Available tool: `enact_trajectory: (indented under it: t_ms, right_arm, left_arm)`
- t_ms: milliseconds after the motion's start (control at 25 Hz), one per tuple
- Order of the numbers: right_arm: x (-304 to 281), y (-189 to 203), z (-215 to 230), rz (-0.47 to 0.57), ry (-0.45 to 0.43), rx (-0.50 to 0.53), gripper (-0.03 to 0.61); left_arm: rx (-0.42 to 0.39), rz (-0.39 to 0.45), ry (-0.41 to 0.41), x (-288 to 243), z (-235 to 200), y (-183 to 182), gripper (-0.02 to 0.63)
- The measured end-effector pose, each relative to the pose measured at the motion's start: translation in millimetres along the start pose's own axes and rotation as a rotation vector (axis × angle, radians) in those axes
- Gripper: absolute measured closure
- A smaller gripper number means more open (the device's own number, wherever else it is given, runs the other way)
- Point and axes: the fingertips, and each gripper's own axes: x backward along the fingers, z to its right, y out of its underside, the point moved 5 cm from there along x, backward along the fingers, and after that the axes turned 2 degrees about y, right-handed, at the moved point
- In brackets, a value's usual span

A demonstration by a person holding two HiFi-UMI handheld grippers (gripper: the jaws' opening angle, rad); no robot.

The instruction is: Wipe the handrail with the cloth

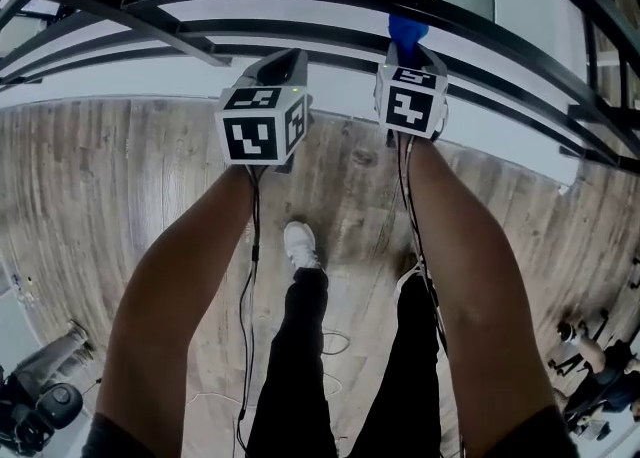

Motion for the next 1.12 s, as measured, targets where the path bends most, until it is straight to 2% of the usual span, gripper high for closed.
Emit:
enact_trajectory:
  t_ms: [320,600,920,1120]
  right_arm:
    - [19,24,110,-0.019,0.034,-0.011,0.474]
    - [42,54,222,-0.026,0.081,-0.033,0.474]
    - [67,84,330,-0.005,0.095,-0.019,0.474]
    - [82,100,400,-0.015,0.117,-0.025,0.474]
  left_arm:
    - [-0.045,-0.029,0.057,-42,92,-2,0.609]
    - [-0.086,-0.045,0.116,-82,193,1,0.609]
    - [-0.148,-0.068,0.175,-123,304,3,0.609]
    - [-0.159,-0.059,0.206,-149,369,-1,0.609]
